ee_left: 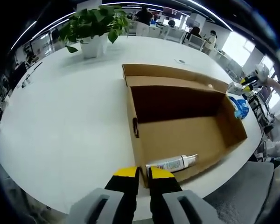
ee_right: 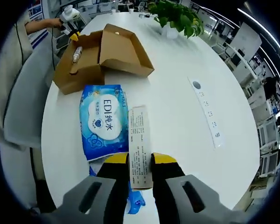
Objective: Operate the shoe box by opening the lid, removing the specified soft item, and placing it in the target area until the item is outside and the box remains undamaged.
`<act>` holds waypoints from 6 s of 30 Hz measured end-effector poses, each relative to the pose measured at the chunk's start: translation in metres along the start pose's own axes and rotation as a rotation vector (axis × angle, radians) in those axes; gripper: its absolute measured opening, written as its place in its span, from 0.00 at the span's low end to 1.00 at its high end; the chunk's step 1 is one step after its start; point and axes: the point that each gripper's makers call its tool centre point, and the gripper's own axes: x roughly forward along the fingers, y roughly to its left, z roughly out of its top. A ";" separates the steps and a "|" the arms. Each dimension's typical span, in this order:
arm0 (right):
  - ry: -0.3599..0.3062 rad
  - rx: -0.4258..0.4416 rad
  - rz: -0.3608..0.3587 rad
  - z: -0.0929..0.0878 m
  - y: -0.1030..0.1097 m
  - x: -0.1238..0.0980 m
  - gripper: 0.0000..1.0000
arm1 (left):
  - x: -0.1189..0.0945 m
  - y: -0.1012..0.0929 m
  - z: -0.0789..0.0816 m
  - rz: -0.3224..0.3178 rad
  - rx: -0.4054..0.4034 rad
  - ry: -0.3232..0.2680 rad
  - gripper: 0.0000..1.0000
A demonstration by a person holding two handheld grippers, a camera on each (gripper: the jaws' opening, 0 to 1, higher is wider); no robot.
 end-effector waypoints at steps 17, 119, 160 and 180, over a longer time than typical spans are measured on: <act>0.103 -0.047 0.037 -0.057 -0.009 0.021 0.15 | 0.001 0.001 -0.002 0.012 0.006 0.041 0.07; -0.389 0.478 -0.442 0.009 0.151 -0.092 0.96 | 0.030 -0.058 0.017 -0.445 1.089 0.341 0.41; -0.525 0.626 -0.479 0.029 0.201 -0.093 0.90 | 0.075 -0.067 -0.022 -0.488 1.322 0.414 0.21; -0.670 0.636 -0.418 0.070 0.214 -0.092 0.80 | 0.063 -0.071 -0.004 -0.428 1.185 0.341 0.19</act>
